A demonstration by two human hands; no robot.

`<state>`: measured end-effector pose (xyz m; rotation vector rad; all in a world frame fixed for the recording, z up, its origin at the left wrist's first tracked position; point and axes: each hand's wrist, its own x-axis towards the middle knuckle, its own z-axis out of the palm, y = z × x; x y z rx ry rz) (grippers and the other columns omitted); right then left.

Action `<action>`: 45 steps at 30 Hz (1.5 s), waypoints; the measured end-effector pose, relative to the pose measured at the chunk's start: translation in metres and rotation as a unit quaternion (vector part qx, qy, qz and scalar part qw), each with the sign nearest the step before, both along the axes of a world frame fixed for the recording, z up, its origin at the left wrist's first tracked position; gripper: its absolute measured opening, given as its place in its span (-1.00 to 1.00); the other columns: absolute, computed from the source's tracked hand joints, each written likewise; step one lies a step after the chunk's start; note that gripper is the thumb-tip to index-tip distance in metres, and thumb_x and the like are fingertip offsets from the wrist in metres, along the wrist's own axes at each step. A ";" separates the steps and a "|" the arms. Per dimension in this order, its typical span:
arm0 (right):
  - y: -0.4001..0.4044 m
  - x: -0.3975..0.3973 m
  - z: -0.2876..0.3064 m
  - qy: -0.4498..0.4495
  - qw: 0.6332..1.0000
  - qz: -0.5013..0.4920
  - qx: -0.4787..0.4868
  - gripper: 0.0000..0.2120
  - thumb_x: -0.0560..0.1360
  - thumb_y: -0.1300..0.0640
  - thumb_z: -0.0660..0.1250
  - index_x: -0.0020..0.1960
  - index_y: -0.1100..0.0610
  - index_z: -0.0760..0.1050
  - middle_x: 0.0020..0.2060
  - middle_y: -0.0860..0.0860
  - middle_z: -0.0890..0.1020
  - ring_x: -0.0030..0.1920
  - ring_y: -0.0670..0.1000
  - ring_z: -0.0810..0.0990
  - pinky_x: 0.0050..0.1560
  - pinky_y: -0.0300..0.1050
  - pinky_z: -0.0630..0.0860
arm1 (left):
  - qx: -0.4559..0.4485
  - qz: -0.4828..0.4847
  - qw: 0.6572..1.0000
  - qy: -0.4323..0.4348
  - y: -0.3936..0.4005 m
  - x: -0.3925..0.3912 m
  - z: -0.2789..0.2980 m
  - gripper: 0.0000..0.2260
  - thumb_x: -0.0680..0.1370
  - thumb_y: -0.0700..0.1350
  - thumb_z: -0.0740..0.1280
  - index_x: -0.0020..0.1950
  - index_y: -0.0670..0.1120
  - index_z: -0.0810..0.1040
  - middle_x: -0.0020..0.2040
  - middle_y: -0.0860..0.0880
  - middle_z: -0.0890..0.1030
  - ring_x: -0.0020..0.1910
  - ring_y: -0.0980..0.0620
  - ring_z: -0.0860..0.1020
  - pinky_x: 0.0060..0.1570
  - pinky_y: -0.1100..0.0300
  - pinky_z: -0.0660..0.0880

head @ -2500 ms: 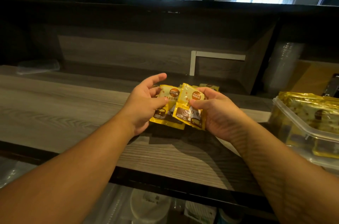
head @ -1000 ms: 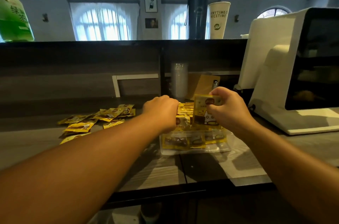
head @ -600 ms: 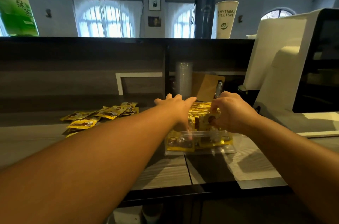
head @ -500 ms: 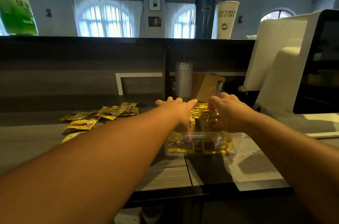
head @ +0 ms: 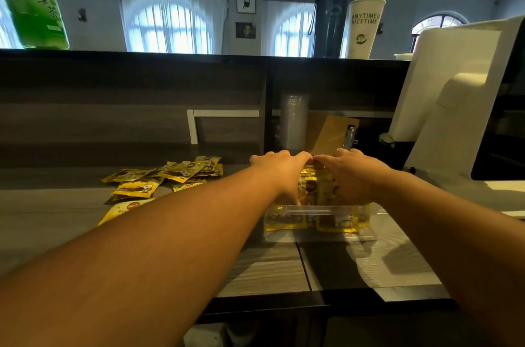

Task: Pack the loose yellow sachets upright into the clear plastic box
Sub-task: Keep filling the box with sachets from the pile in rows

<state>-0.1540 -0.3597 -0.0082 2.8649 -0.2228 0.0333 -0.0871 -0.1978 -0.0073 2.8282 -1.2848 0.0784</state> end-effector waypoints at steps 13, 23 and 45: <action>0.074 0.019 0.028 -0.146 0.967 0.077 0.195 -0.36 0.41 -0.11 0.47 0.43 -0.08 0.33 0.27 -0.02 0.46 0.24 0.04 0.47 0.08 -0.17 0.44 | -0.335 0.099 0.934 0.069 0.129 0.026 -0.011 -0.66 0.58 0.00 0.36 0.35 0.09 0.48 0.26 0.04 0.54 0.17 0.05 0.51 0.00 0.16 0.48; 0.210 0.071 0.005 -0.089 0.962 0.154 0.205 -0.57 0.50 0.00 0.39 0.35 -0.06 0.42 0.22 -0.03 0.44 0.15 0.01 0.48 0.15 -0.08 0.50 | -0.167 0.343 0.924 0.029 0.264 0.063 -0.084 -0.62 0.59 0.15 0.21 0.37 0.07 0.48 0.31 -0.05 0.53 0.22 -0.12 0.50 0.10 0.00 0.50; 0.264 0.155 -0.059 -0.039 0.962 -0.111 0.247 -0.39 0.37 -0.28 0.42 0.27 0.04 0.41 0.13 0.08 0.56 0.14 0.15 0.50 0.20 0.11 0.48 | -0.686 0.172 0.644 0.294 0.285 0.053 -0.073 -0.77 0.45 -0.23 0.51 -0.02 0.07 0.61 -0.02 -0.04 0.70 -0.10 -0.02 0.71 -0.13 -0.06 0.67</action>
